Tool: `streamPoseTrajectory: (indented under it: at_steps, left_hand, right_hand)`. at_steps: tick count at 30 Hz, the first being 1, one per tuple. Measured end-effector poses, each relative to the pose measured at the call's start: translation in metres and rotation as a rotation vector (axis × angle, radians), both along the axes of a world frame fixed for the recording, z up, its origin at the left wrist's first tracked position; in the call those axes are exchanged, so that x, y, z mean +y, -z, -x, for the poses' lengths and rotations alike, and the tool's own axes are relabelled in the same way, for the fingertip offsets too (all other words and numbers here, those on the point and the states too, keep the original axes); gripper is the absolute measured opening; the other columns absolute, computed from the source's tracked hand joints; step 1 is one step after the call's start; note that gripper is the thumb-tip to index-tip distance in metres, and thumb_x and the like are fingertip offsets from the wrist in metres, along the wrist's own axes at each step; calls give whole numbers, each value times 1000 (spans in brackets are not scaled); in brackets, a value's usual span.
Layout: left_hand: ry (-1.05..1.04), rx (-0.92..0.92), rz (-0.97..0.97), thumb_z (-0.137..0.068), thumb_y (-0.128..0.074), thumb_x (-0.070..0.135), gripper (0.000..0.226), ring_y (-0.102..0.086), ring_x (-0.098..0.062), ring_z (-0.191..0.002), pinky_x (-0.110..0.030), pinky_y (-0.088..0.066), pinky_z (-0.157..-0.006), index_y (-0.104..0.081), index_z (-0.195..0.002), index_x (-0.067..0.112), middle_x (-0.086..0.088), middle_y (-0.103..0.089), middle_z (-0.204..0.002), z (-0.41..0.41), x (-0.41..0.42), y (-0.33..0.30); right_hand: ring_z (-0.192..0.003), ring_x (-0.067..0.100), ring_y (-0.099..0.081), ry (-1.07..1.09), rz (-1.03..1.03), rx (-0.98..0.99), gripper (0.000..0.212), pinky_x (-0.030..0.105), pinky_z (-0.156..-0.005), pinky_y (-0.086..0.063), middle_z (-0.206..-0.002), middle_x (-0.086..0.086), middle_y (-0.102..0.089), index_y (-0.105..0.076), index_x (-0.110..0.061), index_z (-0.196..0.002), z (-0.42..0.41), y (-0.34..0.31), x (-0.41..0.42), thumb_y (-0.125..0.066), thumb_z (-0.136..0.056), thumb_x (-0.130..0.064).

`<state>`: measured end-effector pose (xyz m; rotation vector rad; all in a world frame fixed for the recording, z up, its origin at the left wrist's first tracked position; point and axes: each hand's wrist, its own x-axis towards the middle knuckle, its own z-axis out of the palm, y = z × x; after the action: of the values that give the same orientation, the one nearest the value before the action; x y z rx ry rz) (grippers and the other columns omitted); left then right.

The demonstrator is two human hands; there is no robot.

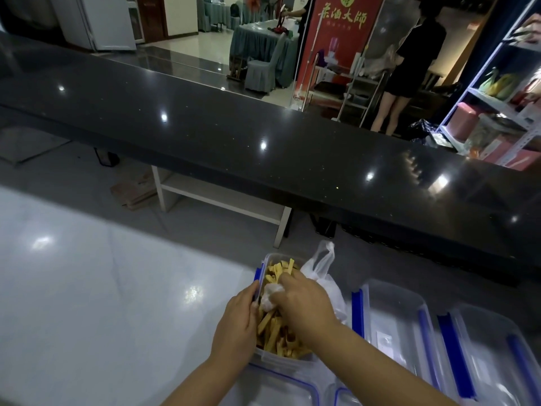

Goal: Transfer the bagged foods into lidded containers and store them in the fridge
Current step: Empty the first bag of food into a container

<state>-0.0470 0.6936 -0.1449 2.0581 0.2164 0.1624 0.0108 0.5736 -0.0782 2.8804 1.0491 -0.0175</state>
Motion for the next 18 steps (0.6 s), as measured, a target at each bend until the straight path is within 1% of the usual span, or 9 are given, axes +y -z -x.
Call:
streamPoseTrajectory:
  at_steps: [1,3,4,5,8,10,13,16,18]
  left_hand:
    - [-2,-1,0,-100,-29,30,38,-43,2,-110,-6,-33,-83,-38,-136,31,14,-49,-125,0,0,0]
    - [5,-6,6,-100,-28,30,36,-42,2,-108,-2,-32,-78,-39,-134,32,18,-47,-120,1,-1,-4]
    - [10,-11,6,-100,-28,29,36,-42,2,-108,-1,-31,-78,-39,-134,32,19,-45,-118,2,-1,-6]
    - [12,-16,7,-100,-28,29,36,-42,2,-108,-1,-31,-78,-39,-133,32,19,-44,-117,2,-1,-7]
    - [18,-14,11,-100,-28,27,33,-41,3,-106,0,-31,-77,-38,-130,36,22,-42,-114,3,-1,-9]
    - [16,-4,20,-100,-28,28,31,-42,4,-106,0,-31,-76,-37,-127,39,23,-42,-114,3,-1,-9]
    - [14,-10,42,-100,-31,26,27,-45,2,-105,-2,-34,-77,-35,-120,43,26,-44,-109,3,-2,-10]
    - [15,-6,56,-100,-32,26,29,-47,0,-107,-5,-35,-82,-39,-124,39,22,-46,-112,2,-2,-9]
    - [15,2,63,-99,-32,27,29,-47,-1,-108,-10,-38,-86,-39,-125,39,19,-48,-114,2,-3,-8]
  right_hand:
    - [-62,12,-56,-7,19,30,38,22,-45,-44,-68,-7,-58,-72,-35,-61,1,2,-4,-93,-30,-33]
    - [-70,15,-59,-31,43,44,34,25,-51,-47,-76,-5,-61,-74,-34,-72,0,2,-12,-92,-44,-31]
    - [-75,16,-60,-31,20,45,31,25,-56,-47,-81,-3,-62,-74,-34,-79,-2,-2,-16,-89,-51,-30]
    - [-76,15,-60,-24,-21,42,31,23,-57,-45,-83,-3,-62,-74,-35,-81,-4,-6,-19,-88,-55,-28]
    - [-69,11,-60,51,-137,36,36,19,-48,-45,-76,-8,-61,-72,-39,-74,-3,-18,-27,-92,-45,-31]
    - [-70,9,-60,49,-174,40,37,19,-49,-48,-78,-10,-62,-71,-40,-76,6,-15,-29,-92,-45,-35]
    - [-67,7,-58,-38,-82,66,37,18,-49,-47,-75,-12,-61,-70,-41,-73,27,-5,-25,-91,-43,-39]
    - [-62,8,-56,-105,13,35,35,18,-47,-42,-69,-11,-59,-69,-36,-67,31,-1,-20,-90,-39,-40]
    - [-62,8,-56,-100,28,16,36,19,-47,-43,-69,-10,-59,-69,-36,-68,27,2,-17,-90,-39,-40]
